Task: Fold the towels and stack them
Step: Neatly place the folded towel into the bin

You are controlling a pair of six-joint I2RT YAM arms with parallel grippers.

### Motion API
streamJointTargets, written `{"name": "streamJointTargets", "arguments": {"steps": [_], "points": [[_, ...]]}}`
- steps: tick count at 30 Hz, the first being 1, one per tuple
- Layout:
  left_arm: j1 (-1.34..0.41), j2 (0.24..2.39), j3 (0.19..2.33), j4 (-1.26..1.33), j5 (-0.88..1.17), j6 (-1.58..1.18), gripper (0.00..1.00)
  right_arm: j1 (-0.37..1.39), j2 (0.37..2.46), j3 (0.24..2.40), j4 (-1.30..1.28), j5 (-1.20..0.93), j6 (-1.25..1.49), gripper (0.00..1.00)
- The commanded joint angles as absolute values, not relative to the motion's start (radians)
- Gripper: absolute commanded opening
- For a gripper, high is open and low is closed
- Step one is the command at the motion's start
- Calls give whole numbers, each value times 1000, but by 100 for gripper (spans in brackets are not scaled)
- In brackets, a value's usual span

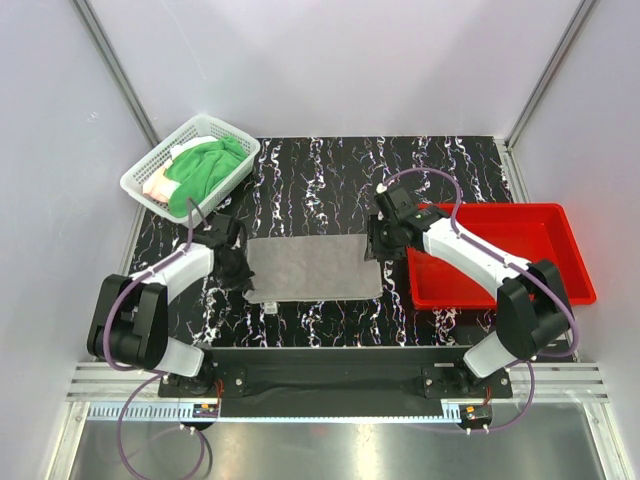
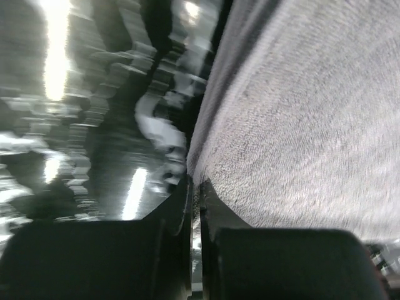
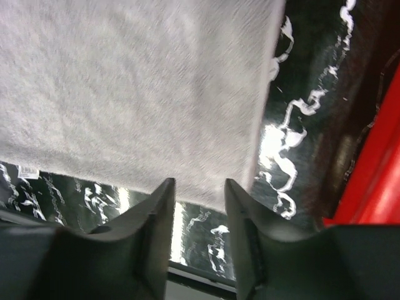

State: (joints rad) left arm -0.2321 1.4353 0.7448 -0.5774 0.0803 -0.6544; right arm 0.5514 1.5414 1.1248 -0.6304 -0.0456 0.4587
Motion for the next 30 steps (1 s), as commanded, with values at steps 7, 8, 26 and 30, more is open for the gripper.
{"name": "streamJointTargets", "arguments": {"steps": [7, 8, 26, 30], "points": [[-192, 1384, 795, -689, -107, -607, 41, 569, 1661, 1112, -491, -64, 518, 55], [-190, 1373, 798, -693, -116, -607, 45, 569, 1672, 1108, -474, -64, 523, 55], [-192, 1120, 1026, -759, -140, -451, 57, 583, 1810, 982, -342, -109, 518, 49], [-192, 1108, 1042, -752, -137, -428, 57, 581, 1801, 963, -327, -120, 517, 28]]}}
